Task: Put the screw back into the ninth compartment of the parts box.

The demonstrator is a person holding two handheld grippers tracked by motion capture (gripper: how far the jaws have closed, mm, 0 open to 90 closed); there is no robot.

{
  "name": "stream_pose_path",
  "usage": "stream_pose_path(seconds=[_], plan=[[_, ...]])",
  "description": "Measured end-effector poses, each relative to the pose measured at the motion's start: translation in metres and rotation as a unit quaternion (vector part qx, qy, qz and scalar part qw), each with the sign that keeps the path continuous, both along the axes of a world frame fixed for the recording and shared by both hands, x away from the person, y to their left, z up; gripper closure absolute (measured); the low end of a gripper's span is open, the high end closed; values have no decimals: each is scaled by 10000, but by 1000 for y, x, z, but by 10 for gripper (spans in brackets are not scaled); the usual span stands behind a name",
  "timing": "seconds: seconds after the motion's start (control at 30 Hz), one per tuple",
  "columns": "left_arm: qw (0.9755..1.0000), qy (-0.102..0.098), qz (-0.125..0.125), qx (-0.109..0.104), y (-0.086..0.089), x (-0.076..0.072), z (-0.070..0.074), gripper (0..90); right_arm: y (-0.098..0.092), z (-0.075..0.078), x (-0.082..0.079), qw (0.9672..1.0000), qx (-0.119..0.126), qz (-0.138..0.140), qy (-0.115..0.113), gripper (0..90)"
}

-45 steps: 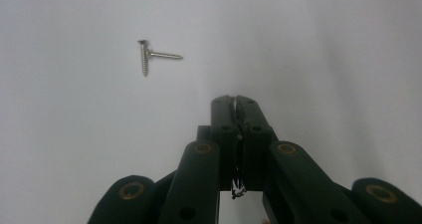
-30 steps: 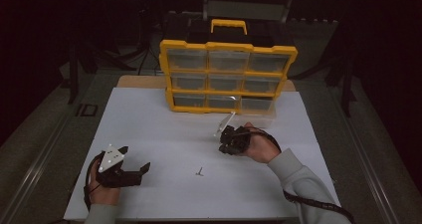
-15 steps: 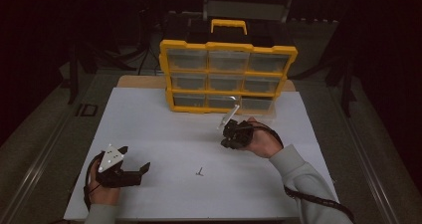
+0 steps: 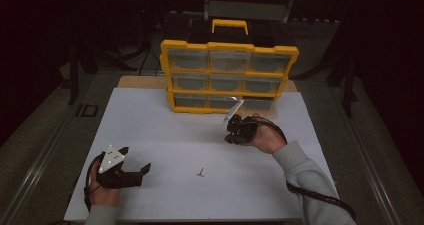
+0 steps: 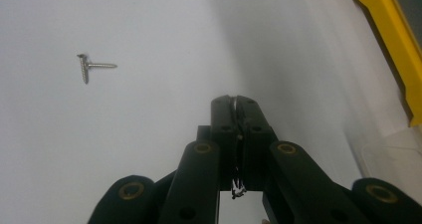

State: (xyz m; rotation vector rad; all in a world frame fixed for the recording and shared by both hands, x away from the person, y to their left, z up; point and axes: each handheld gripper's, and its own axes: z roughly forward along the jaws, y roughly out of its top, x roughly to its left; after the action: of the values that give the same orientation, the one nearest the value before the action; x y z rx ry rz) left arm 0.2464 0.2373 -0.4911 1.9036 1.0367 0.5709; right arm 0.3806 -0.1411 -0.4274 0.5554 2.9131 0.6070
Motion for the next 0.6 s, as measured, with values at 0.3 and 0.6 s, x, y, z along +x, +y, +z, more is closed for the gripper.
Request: stream_pose_path(seconds=[0.3, 0.6], plan=[[10000, -1, 4, -1, 0, 0, 0, 45, -2, 5, 10, 10000, 23, -76, -28, 872], [10000, 2, 4, -4, 0, 0, 0, 45, -6, 16, 18, 9997, 125, -181, -59, 871]])
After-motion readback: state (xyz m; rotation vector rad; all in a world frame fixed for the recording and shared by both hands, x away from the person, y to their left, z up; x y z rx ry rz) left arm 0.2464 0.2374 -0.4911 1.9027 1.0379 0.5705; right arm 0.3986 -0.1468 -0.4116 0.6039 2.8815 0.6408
